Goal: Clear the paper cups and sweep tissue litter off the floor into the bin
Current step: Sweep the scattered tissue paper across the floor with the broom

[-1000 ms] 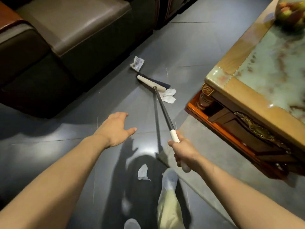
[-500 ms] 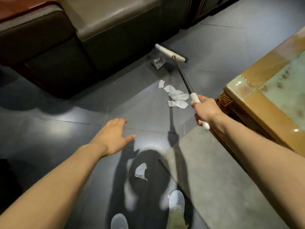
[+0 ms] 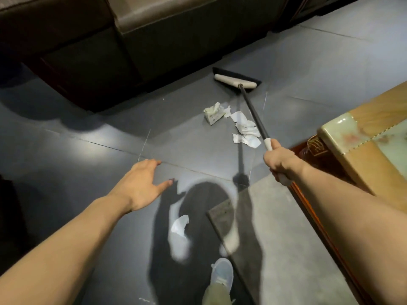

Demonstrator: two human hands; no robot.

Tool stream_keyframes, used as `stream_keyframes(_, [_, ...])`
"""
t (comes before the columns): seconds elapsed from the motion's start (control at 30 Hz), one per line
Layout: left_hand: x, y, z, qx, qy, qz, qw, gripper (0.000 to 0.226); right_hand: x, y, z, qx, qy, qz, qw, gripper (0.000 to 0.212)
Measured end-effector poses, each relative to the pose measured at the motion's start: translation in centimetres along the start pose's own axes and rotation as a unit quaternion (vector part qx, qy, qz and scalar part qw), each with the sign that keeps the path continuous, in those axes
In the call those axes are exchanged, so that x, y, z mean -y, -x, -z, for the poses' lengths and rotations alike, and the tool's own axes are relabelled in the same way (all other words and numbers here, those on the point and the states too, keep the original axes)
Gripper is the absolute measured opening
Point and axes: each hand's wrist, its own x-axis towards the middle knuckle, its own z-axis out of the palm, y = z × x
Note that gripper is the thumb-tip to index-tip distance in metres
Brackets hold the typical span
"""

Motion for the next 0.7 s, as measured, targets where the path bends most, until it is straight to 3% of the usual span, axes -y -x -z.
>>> stream_keyframes(0.07, [0.2,0.6,-0.3,-0.005,0.005,-0.006,1.000,0.070,-2.4,1.6,-1.7,0.002,-0.015,-0.027,1.000,0.061])
stream_keyframes(0.27, [2.6,5.1,-1.8,-0.002,0.005,-0.027,1.000,0.070,-7.7,11.0,-7.7,0.036,-0.031,-0.042,0.998,0.059])
stream_keyframes(0.5, [6.9,13.2,-4.3,0.013,-0.011,-0.082,0.997,0.071,-12.8,22.8,-16.9,0.045,0.002,0.001,0.999,0.061])
stream_keyframes(0.7, [11.0,18.8,-5.6,0.029,-0.012,-0.086,0.996,0.071,-14.7,30.5,-20.9,0.022,-0.140,0.029,0.989,0.052])
